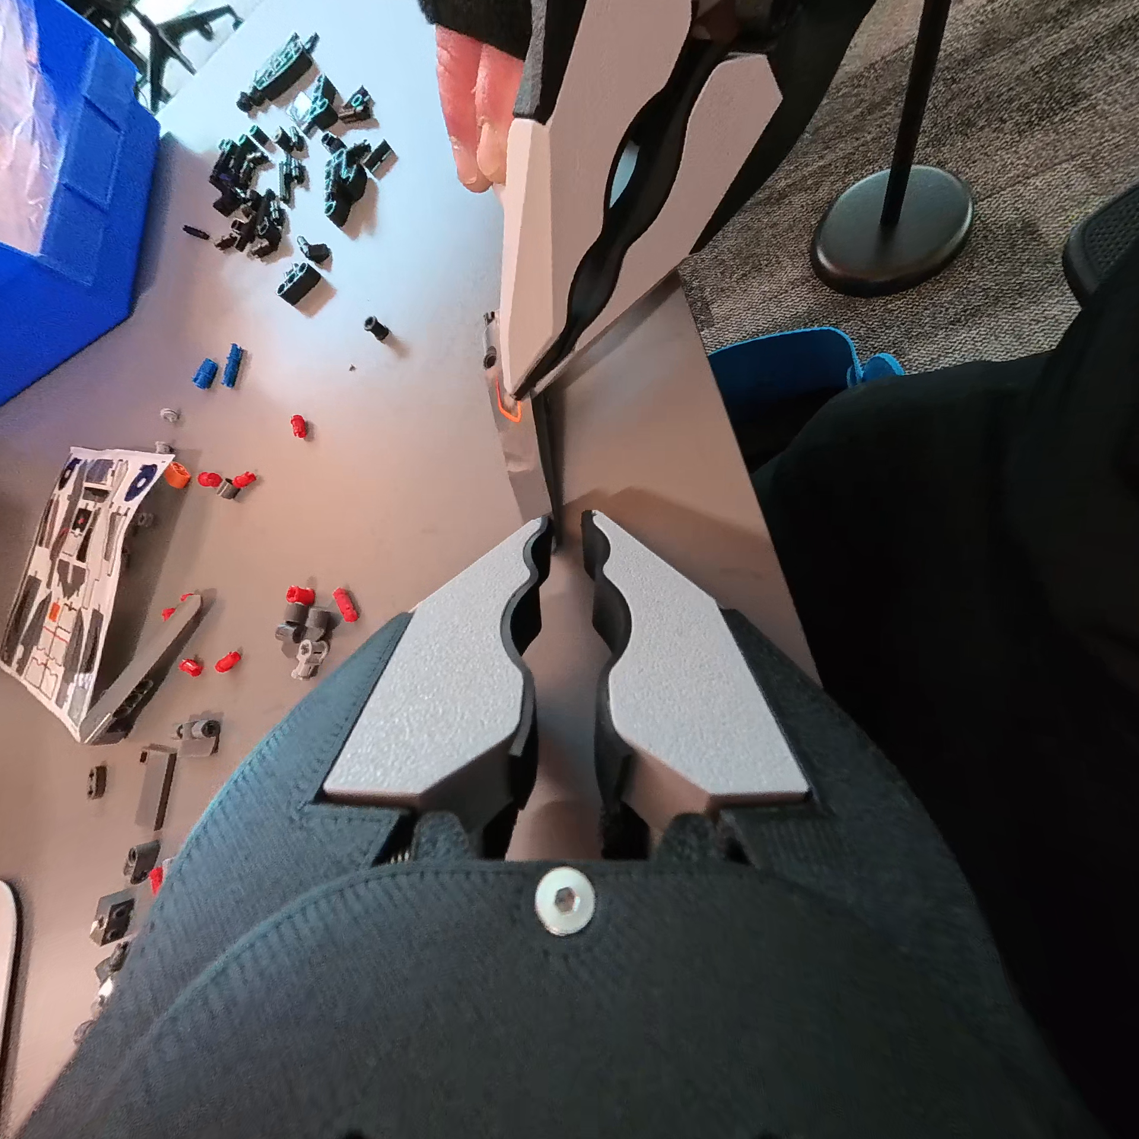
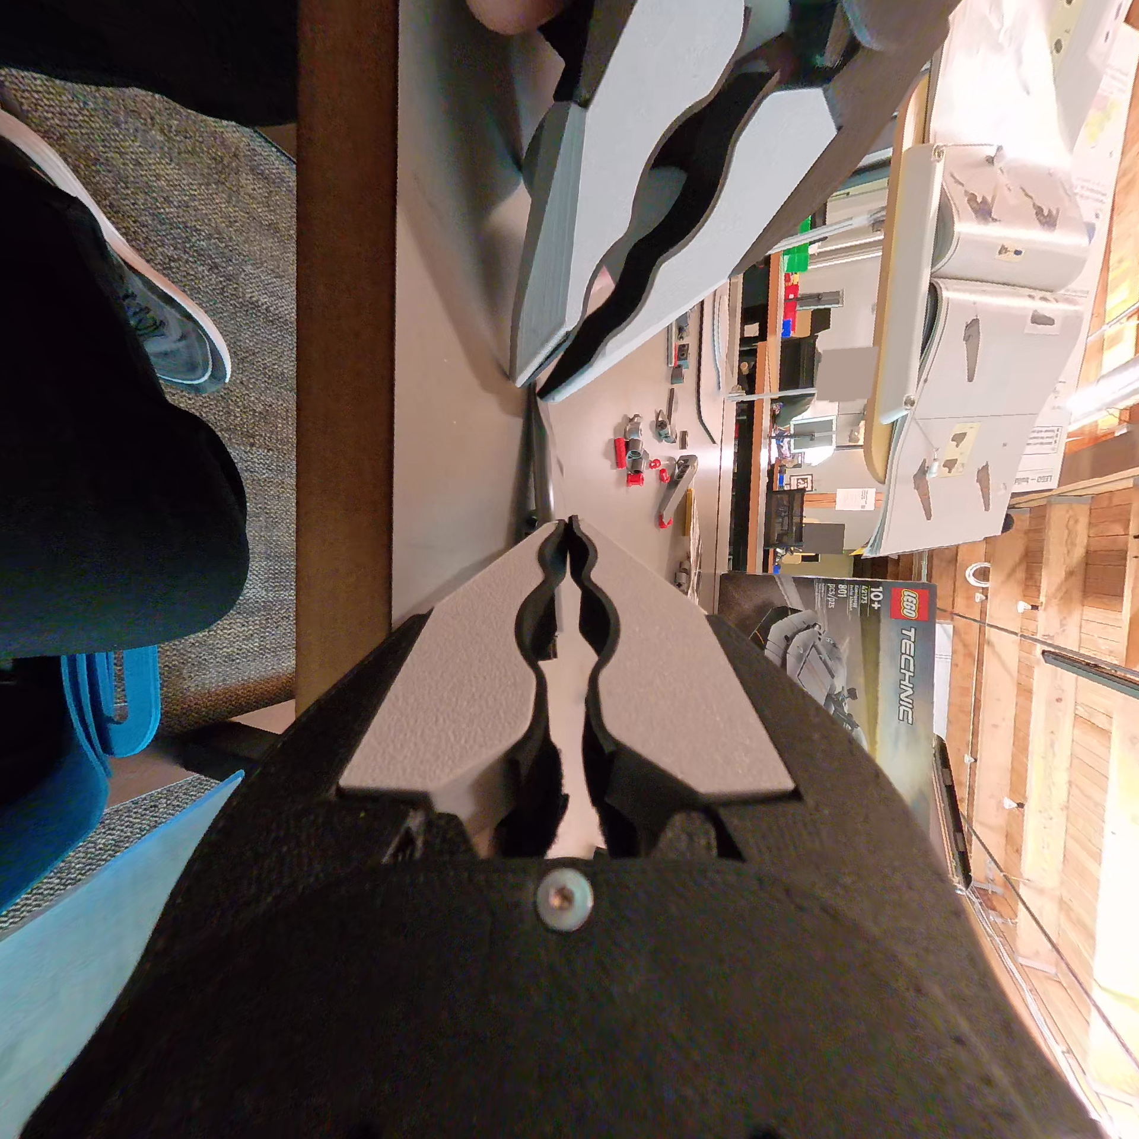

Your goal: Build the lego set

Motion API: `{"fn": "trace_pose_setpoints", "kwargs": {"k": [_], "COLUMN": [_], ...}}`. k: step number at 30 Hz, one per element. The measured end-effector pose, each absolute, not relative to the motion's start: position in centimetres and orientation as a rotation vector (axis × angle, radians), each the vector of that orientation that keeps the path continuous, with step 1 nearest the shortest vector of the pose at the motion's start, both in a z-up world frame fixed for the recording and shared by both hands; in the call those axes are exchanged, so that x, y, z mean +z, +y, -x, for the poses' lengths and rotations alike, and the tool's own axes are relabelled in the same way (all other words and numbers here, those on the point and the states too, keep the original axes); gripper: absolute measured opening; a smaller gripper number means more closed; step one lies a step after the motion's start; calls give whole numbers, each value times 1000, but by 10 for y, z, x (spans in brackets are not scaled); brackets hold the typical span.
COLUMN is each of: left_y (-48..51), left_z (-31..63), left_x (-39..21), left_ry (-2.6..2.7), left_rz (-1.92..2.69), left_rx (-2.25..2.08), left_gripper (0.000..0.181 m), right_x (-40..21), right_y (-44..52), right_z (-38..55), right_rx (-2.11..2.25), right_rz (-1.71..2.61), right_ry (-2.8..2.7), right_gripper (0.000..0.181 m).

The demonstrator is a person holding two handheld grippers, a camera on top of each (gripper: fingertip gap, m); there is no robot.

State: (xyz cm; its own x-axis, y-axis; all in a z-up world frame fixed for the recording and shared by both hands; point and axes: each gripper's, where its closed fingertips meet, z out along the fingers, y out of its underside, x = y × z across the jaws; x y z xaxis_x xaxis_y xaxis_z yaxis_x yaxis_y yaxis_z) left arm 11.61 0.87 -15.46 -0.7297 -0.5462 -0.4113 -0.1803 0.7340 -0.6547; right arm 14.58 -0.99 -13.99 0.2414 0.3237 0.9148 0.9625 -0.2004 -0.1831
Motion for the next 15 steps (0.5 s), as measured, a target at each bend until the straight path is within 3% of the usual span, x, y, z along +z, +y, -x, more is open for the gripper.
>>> {"fn": "trace_pose_setpoints", "kwargs": {"k": [15], "left_y": [11], "left_z": [-117], "left_x": [-153], "left_ry": [2329], "left_rz": [577], "left_rx": [-821], "left_gripper": [14], "right_x": [-140], "right_y": [-11], "right_z": [-145], "right_rx": [-976], "right_rz": [1687], "right_ry": [-1201], "right_gripper": [0]}}
